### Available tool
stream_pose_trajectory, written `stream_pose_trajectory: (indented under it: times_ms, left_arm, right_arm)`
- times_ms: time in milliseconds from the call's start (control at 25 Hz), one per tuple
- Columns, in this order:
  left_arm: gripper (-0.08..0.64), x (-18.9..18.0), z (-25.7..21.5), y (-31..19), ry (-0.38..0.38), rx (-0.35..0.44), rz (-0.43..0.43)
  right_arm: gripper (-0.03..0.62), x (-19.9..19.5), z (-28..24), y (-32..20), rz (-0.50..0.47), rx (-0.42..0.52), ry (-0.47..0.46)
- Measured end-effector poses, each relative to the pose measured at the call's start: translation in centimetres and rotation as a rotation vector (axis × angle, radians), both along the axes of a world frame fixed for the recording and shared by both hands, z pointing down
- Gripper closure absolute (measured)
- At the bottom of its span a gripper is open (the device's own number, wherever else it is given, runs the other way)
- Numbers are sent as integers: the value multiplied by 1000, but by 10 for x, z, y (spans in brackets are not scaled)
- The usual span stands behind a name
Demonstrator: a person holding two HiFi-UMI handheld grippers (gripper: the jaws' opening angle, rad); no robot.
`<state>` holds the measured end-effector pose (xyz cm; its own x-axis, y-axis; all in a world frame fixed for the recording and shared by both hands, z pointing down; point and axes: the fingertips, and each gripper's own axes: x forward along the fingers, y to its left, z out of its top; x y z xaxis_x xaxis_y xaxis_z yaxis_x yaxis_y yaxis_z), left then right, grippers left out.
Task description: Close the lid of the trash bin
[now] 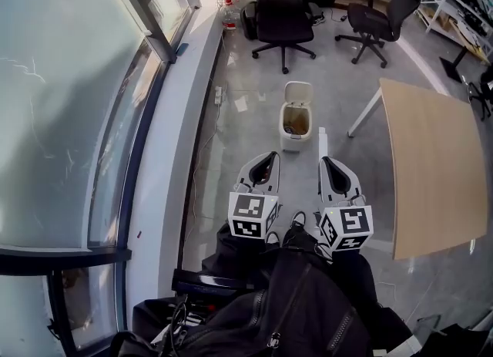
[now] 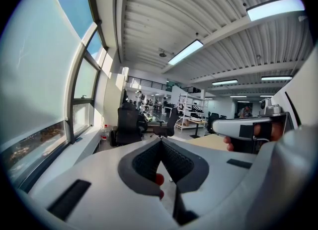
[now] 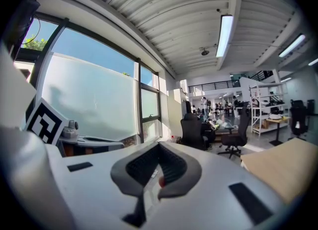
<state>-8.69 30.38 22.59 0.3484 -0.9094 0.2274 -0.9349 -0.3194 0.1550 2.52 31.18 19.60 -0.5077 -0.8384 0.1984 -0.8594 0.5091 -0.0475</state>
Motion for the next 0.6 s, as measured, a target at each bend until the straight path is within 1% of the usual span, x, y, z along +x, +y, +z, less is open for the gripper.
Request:
stream_pose_trajectory:
  times_ms: [160, 400, 600]
  left_arm:
    - [558, 2, 5, -15, -16, -5, -9]
    - [558, -7, -2, -58, -50, 11, -62]
    - [558, 13, -9, -108, -74, 30, -56]
  right_arm:
    - [588, 3, 6, -19, -4, -8, -12]
    - [588, -3, 2, -66, -53, 11, -37]
    - [588, 17, -2, -114, -51, 24, -55]
